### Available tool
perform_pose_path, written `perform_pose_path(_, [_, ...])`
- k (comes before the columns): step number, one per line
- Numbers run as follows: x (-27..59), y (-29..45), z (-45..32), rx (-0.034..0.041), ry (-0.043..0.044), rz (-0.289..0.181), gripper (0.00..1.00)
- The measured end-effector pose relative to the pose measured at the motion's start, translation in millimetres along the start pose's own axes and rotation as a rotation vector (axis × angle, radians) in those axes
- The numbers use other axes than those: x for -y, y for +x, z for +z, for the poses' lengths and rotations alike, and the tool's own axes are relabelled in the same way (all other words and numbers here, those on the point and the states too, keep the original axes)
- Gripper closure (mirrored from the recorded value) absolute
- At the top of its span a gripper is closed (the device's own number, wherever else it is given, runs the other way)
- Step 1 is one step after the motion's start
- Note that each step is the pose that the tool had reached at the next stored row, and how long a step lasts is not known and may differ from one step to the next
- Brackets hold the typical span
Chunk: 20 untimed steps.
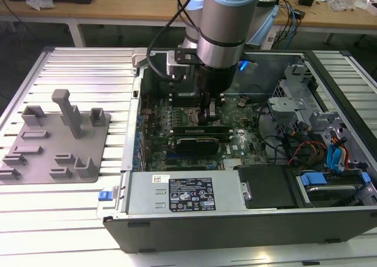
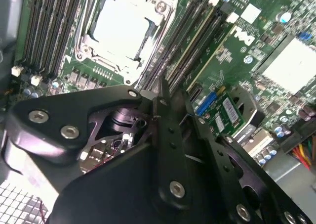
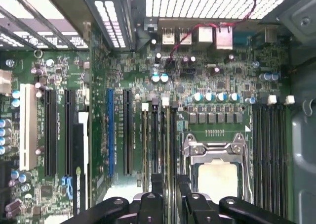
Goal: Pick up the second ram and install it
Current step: 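Insert the second ram into the second slot, then press down the second ram until it locks into place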
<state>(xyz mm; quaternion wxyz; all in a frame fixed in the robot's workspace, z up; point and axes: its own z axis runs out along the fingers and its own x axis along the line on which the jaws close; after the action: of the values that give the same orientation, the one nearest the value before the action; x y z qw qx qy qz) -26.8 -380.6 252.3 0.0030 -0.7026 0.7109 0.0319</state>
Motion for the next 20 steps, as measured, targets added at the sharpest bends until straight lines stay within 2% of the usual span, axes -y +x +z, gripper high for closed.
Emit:
perform_pose_path(2, [6.3, -0.1, -0.2, 0.0000, -0.0001, 0.000, 0.77])
perform_pose_path(7, [6.7, -0.1, -0.2, 0.0001, 0.0000, 0.000, 0.78])
perform_pose_path(8, [6.9, -0.1, -0.2, 0.0001, 0.0000, 0.000, 0.92])
perform_pose_path(20, [9.3, -0.1, -0.4, 0.0000, 0.0000, 0.000, 0.92])
